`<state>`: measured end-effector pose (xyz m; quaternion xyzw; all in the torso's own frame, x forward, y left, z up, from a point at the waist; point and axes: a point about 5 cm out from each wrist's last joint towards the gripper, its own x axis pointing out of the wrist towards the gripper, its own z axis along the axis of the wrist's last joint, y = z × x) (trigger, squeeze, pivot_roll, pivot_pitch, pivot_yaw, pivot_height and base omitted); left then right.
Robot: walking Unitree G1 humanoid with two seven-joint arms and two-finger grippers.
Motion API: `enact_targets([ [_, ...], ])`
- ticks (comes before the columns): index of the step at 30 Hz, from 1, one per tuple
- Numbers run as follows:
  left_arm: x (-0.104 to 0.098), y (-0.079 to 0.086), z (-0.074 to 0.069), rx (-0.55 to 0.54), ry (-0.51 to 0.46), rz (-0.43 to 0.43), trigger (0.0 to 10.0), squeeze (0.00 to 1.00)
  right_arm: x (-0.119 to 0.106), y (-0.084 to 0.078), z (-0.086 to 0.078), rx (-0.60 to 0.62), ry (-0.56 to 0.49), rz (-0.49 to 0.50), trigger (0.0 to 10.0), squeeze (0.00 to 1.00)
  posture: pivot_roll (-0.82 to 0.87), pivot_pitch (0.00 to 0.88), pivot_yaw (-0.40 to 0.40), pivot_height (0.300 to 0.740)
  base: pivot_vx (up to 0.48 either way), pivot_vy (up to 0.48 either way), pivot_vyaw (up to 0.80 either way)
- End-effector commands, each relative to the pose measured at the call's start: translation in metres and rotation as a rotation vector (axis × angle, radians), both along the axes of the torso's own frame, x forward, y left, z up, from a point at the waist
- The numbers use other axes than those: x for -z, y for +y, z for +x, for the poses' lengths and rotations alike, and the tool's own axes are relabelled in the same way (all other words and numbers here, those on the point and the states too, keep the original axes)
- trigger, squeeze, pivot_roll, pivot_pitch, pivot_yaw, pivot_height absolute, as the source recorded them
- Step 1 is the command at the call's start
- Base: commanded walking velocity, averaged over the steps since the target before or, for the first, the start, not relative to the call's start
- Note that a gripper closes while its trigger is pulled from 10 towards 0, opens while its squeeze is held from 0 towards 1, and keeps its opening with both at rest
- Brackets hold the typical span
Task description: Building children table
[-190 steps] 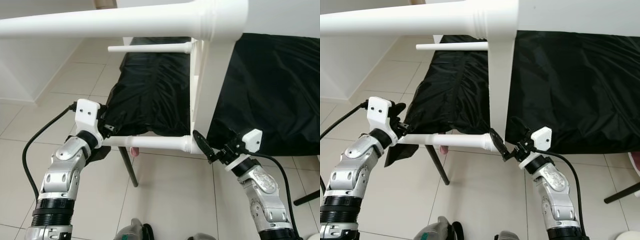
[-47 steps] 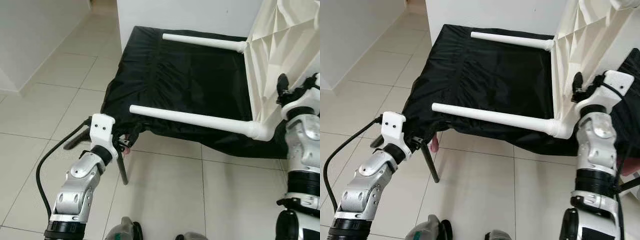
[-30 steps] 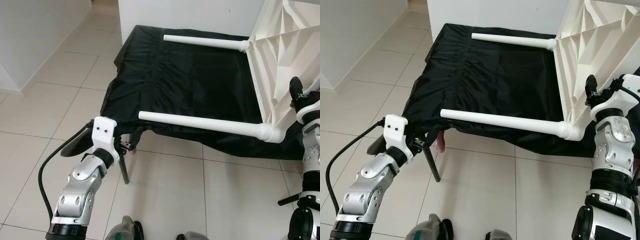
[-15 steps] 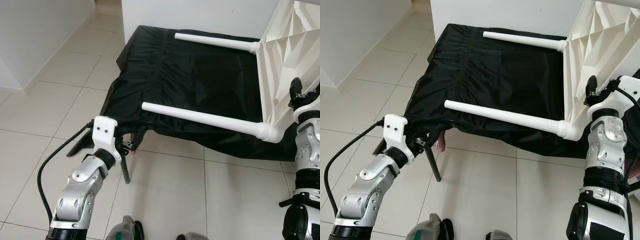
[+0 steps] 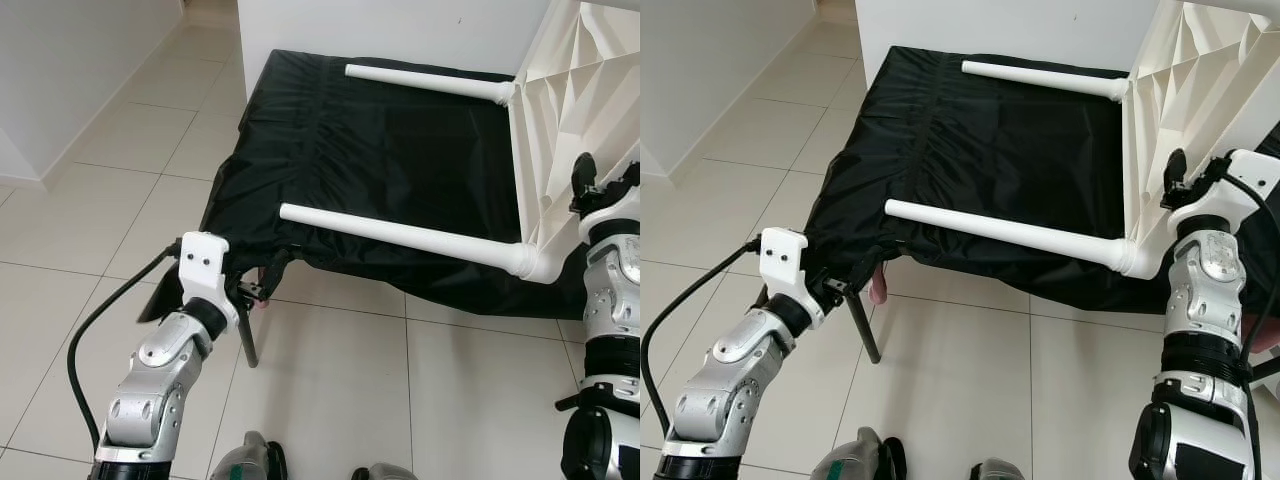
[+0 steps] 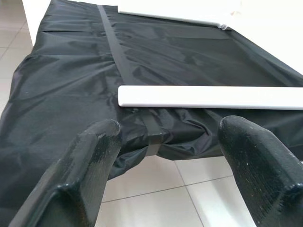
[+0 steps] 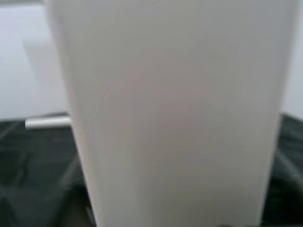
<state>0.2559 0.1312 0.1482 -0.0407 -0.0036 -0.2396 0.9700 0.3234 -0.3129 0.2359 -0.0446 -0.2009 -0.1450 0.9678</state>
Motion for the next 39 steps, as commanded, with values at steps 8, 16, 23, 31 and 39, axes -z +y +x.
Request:
enact_targets([
  [8,-0.002,0.001,-0.001,-0.014,0.003,0.002,10.0,0.00,-0.015,0.012,-0.008,-0.016,-0.090,-0.044,10.0,1.00,0.00,0.068,-0.023,0.740,0.000,0.000,0.00],
  [16,-0.003,0.002,0.000,-0.011,-0.001,0.006,10.0,0.00,-0.007,0.029,-0.022,-0.030,-0.139,-0.066,10.0,0.00,0.00,0.071,-0.009,0.740,0.000,0.000,0.00],
  [23,-0.002,0.001,0.002,0.008,0.004,0.014,10.0,0.00,-0.005,0.045,-0.044,-0.016,-0.254,-0.163,10.0,0.00,-0.02,0.070,0.022,0.740,0.000,0.000,0.00],
  [31,-0.004,0.003,0.008,0.035,0.003,0.031,10.0,0.00,-0.009,0.062,-0.063,0.000,-0.360,-0.219,10.0,0.00,-0.03,0.059,0.060,0.740,0.000,0.000,0.00],
  [39,-0.007,0.004,0.013,0.047,-0.011,0.045,10.0,0.00,-0.008,0.083,-0.076,-0.054,-0.387,-0.256,10.0,0.00,-0.03,0.057,0.076,0.740,0.000,0.000,0.00],
])
